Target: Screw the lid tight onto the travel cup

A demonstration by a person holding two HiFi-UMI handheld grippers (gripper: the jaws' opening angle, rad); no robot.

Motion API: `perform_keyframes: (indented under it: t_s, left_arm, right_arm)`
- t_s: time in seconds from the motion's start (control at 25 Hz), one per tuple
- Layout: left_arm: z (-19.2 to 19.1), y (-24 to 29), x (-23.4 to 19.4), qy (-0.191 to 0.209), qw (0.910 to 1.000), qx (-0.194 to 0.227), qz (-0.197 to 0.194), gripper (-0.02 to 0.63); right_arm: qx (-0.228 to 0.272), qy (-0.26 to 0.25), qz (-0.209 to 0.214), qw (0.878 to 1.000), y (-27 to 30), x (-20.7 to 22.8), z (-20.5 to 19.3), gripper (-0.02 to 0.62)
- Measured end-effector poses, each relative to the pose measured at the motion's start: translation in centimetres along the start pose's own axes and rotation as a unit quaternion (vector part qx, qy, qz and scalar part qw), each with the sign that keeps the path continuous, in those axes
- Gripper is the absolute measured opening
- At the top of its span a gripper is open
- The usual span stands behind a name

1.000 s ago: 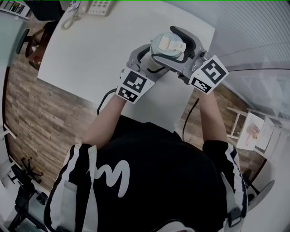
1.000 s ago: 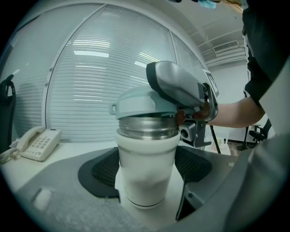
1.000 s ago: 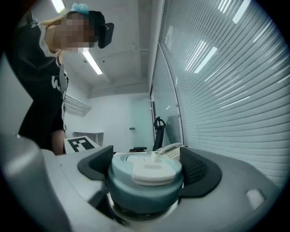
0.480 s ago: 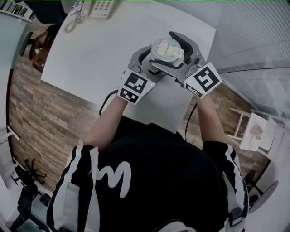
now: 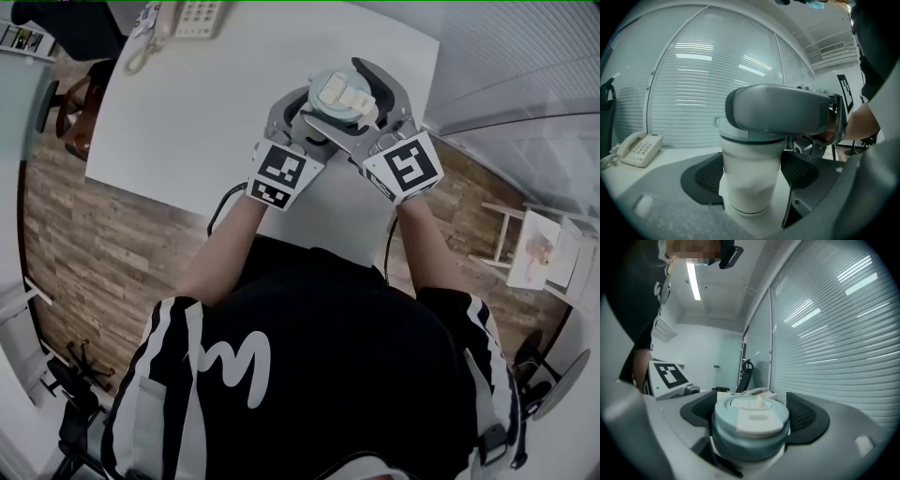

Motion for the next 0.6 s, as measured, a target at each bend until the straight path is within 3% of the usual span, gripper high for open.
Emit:
perform_keyframes:
  t_s: [0.4,0.52,0.6]
  left_arm:
    - [-0.1,0.0,-0.1,0.007,0.9999,0.004,-0.015,0.391]
    - [-0.1,-0.1,0.0,0.007,0.9997,0.007,-0.020,0.391]
    - [-0.1,-0.1,0.0,0.003,0.9997,0.009,-0.024,0.391]
  right_arm:
    - [-0.022,-0.014,-0.137,0.990,0.2,-1.8,0.1,0.457]
    - [-0.033,-0.017,-0.154,0.987,0.2,-2.0,0.2,0.456]
    - [-0.035,0.000,-0.136,0.990,0.1,-2.0,0.4,0.456]
Point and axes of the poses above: the fingertips, and each gripper's own axes: y forward along the fingers, x to its right, z out of its top, the point moved 9 cm from there along -y, backward along the fingers, and after that the axes turned 6 degrees about x, right-handed, at the moved point
